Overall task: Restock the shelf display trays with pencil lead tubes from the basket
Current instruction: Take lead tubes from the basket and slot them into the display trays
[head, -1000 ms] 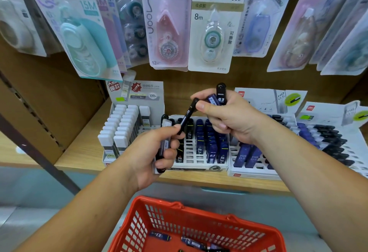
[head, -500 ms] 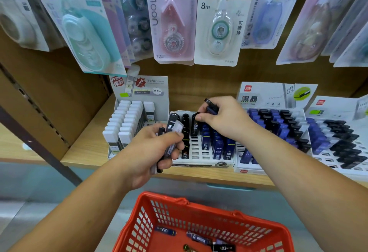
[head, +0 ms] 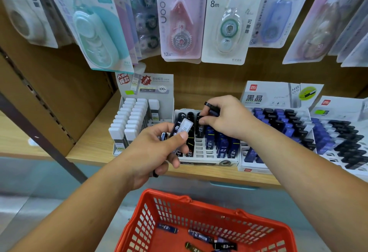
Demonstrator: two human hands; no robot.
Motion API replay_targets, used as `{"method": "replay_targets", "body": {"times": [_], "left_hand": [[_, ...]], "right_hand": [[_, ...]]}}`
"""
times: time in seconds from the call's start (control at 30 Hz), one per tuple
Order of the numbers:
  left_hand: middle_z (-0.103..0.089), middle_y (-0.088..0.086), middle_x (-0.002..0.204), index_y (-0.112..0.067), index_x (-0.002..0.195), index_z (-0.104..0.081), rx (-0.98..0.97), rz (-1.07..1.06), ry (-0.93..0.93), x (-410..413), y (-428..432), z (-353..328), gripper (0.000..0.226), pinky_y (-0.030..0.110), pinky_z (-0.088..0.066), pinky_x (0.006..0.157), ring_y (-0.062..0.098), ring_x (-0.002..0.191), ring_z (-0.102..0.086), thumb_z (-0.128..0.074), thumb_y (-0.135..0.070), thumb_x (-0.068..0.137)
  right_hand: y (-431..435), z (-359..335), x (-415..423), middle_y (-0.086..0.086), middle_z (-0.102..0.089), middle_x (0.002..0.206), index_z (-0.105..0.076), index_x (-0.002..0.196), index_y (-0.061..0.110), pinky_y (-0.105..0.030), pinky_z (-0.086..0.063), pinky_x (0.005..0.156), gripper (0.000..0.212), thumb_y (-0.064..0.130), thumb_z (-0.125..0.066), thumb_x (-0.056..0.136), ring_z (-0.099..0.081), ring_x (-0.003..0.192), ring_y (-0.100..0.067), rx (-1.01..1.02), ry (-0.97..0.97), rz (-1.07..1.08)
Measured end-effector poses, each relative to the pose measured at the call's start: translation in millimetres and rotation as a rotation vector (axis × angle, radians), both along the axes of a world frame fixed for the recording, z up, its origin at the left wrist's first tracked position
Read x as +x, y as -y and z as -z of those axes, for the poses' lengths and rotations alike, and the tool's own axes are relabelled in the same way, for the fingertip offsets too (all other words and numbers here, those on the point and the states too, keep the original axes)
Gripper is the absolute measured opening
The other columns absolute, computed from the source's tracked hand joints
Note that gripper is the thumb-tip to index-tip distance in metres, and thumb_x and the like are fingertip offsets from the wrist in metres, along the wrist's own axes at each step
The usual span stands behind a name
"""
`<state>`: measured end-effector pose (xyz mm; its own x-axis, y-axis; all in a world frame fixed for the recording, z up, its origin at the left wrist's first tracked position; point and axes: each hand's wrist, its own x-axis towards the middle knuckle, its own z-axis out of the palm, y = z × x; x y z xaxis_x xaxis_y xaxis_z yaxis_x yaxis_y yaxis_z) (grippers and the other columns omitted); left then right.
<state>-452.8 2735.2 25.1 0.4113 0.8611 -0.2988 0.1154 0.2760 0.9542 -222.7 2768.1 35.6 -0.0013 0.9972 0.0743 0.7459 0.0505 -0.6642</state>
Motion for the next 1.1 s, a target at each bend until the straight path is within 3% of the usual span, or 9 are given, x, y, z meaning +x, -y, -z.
{"method": "replay_targets", "body": {"times": [0.27,0.6,0.67,0.77,0.83,0.9,0.97,1.03,1.1], "left_hand": [[-0.072,0.009,0.088,-0.015,0.111,-0.068,0.013,0.008,0.011,1.8,0.1,1.0,0.016,0.022,-0.025,0.038,0.017,0.054,-0.052,-0.069,-0.025,0.099],[-0.077,0.017,0.096,-0.007,0.111,-0.059,0.043,-0.032,0.001,9.5,-2.6,6.3,0.019,0.022,-0.026,0.038,0.018,0.052,-0.055,-0.069,-0.019,0.1],[-0.076,0.019,0.096,-0.007,0.106,-0.06,0.055,-0.027,0.006,11.9,-2.6,6.4,0.015,0.022,-0.027,0.038,0.018,0.052,-0.055,-0.067,-0.018,0.101],[-0.077,0.018,0.098,-0.006,0.106,-0.063,0.085,-0.019,0.007,17.0,-1.8,6.3,0.015,0.023,-0.027,0.039,0.017,0.054,-0.056,-0.064,-0.02,0.103],[-0.077,0.016,0.1,-0.004,0.111,-0.063,0.104,-0.034,0.016,20.2,-2.4,7.3,0.02,0.023,-0.026,0.039,0.018,0.056,-0.057,-0.06,-0.022,0.105],[-0.077,0.014,0.101,-0.006,0.113,-0.064,0.12,-0.052,0.03,22.9,-2.8,7.6,0.022,0.023,-0.025,0.041,0.022,0.059,-0.056,-0.056,-0.026,0.107],[-0.078,0.015,0.103,-0.01,0.111,-0.065,0.133,-0.078,0.064,24.4,-2.7,6.4,0.021,0.023,-0.026,0.04,0.021,0.057,-0.056,-0.053,-0.027,0.108],[-0.078,0.014,0.104,-0.01,0.111,-0.066,0.125,-0.089,0.107,23.2,-2.0,4.0,0.02,0.021,-0.029,0.038,0.016,0.056,-0.06,-0.052,-0.025,0.109],[-0.078,0.012,0.106,-0.009,0.114,-0.066,0.114,-0.088,0.107,23.5,-0.6,2.5,0.022,0.02,-0.029,0.038,0.017,0.06,-0.065,-0.052,-0.026,0.109]], "right_hand": [[-0.4,5.6,-3.4,0.008,-0.069,0.084,-0.072,0.08,0.026,-0.042,-0.058,0.084,0.014,0.03,-0.084,0.084,-0.065,0.085,-0.014,0.051,-0.006,0.076],[2.5,-7.1,-13.8,0.013,-0.057,0.092,-0.068,0.081,0.035,-0.038,-0.054,0.079,0.015,0.044,-0.077,0.089,-0.059,0.094,-0.016,0.021,0.416,0.043],[5.0,-10.7,-11.3,0.014,-0.065,0.087,-0.075,0.092,0.03,-0.034,-0.055,0.08,0.005,0.035,-0.077,0.091,-0.064,0.089,-0.012,0.051,0.091,0.077],[11.6,-20.6,-4.6,0.005,-0.057,0.054,-0.078,0.097,0.015,-0.027,-0.037,0.05,0.014,0.029,-0.074,0.096,-0.048,0.047,-0.014,-0.118,-0.505,0.068],[16.8,-25.7,-2.5,0.0,-0.041,0.048,-0.078,0.101,0.011,-0.025,-0.02,0.045,0.017,0.026,-0.075,0.096,-0.028,0.04,-0.014,-0.251,-0.589,0.012],[19.8,-26.4,-1.4,-0.004,-0.041,0.05,-0.078,0.104,0.008,-0.026,-0.018,0.044,0.014,0.019,-0.075,0.095,-0.024,0.04,-0.014,-0.302,-0.654,-0.012],[21.9,-25.6,0.8,-0.009,-0.056,0.055,-0.077,0.105,0.005,-0.024,-0.019,0.042,0.015,0.015,-0.076,0.093,-0.025,0.038,-0.013,-0.335,-0.717,-0.017],[24.4,-25.2,-0.1,-0.016,-0.074,0.078,-0.074,0.107,0.003,-0.023,-0.019,0.042,0.016,0.013,-0.075,0.093,-0.027,0.038,-0.011,-0.355,-0.712,-0.009],[24.6,-24.7,-0.5,-0.019,-0.076,0.089,-0.072,0.108,0.002,-0.022,-0.02,0.041,0.017,0.011,-0.074,0.094,-0.029,0.038,-0.011,-0.328,-0.708,0.02]]}}
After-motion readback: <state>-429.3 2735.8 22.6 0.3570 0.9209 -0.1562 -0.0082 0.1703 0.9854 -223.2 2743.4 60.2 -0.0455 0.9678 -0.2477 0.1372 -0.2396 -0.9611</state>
